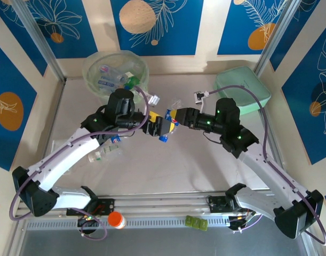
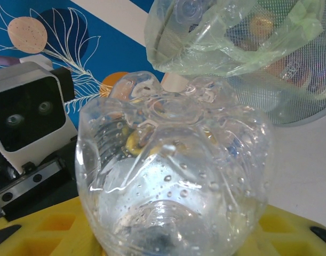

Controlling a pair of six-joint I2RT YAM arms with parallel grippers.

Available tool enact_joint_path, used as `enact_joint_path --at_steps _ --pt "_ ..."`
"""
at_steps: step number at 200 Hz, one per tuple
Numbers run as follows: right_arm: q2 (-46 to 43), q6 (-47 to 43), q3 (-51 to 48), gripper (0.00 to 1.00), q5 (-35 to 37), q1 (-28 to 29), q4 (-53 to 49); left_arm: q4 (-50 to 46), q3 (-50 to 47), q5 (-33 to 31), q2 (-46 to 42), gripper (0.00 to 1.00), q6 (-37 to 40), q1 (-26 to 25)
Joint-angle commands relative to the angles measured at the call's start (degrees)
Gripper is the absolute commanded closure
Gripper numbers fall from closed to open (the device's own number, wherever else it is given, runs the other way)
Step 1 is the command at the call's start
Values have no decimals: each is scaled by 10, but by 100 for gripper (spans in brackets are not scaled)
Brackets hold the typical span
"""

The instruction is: Put the plastic bottles in the bin

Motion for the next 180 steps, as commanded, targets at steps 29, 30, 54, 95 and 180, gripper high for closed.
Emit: enact_joint_path --at_steps 29,30,54,95,180 --pt "-22 7 -2 49 -25 -2 5 62 9 78 18 12 -14 -11" --pt "-22 7 -2 49 -25 -2 5 62 10 78 18 13 -14 -11" --pt "-28 10 -2 49 -20 -4 3 66 10 92 19 22 -11 -13" --pt "-22 23 4 49 -26 -2 10 62 12 108 15 44 3 -14" --pt "-19 -15 53 0 21 15 -59 51 4 58 -23 55 4 -7"
